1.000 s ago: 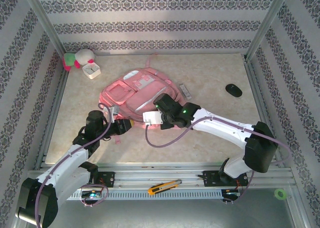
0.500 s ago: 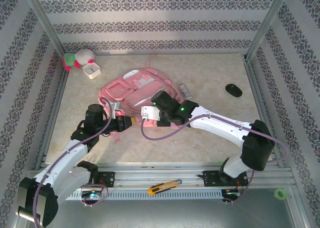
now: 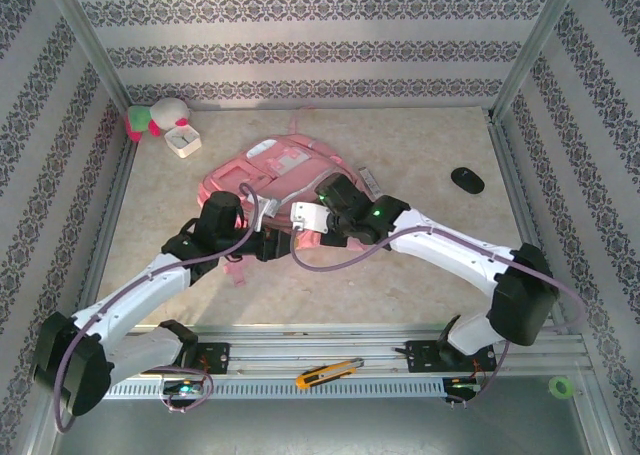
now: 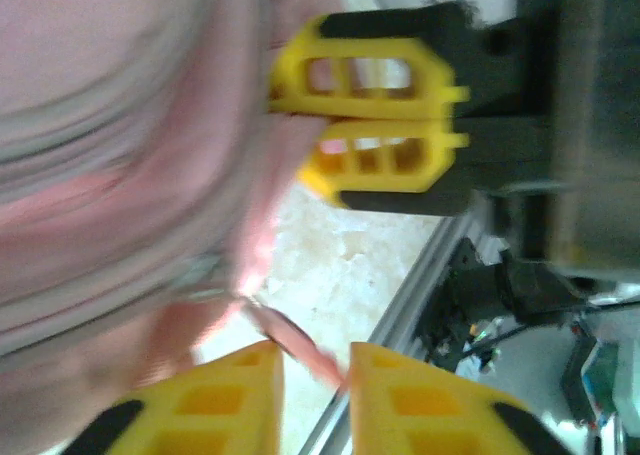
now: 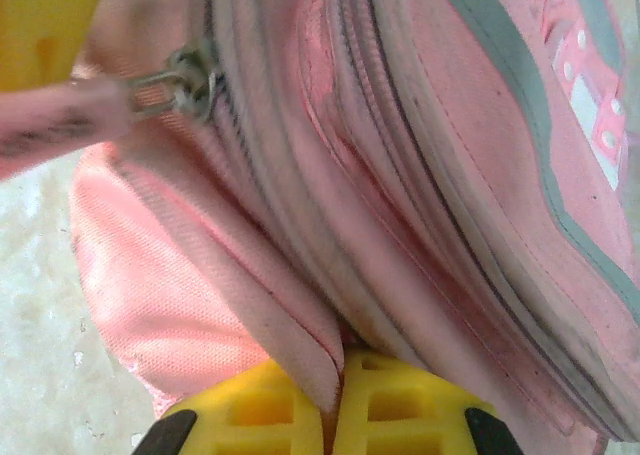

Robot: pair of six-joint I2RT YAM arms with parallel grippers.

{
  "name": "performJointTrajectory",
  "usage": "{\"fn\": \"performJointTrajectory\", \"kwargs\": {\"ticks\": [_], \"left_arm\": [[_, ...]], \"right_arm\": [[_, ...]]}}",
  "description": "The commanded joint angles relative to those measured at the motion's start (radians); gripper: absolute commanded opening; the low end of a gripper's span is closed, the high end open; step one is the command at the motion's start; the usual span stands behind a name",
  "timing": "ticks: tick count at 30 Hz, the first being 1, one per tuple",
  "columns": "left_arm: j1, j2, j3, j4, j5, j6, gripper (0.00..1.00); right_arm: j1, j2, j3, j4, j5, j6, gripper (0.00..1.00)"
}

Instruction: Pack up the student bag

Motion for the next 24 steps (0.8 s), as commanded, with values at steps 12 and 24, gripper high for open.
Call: {"fn": "performJointTrajectory", "kwargs": {"ticks": [12,24], "left_arm": [[0.034,-0.17,0.109,-0.318,-0.229,1.114,0.7],[0.032,0.024,0.113,-0.159,-0.294,1.32,0.71]], "right_arm": [[-0.139,-0.131,-0.024,-0.137,-0.431,-0.468,0.0],[-0.143,-0.125,-0.005,-0.148,-0.45,-0.468,0.0]]}}
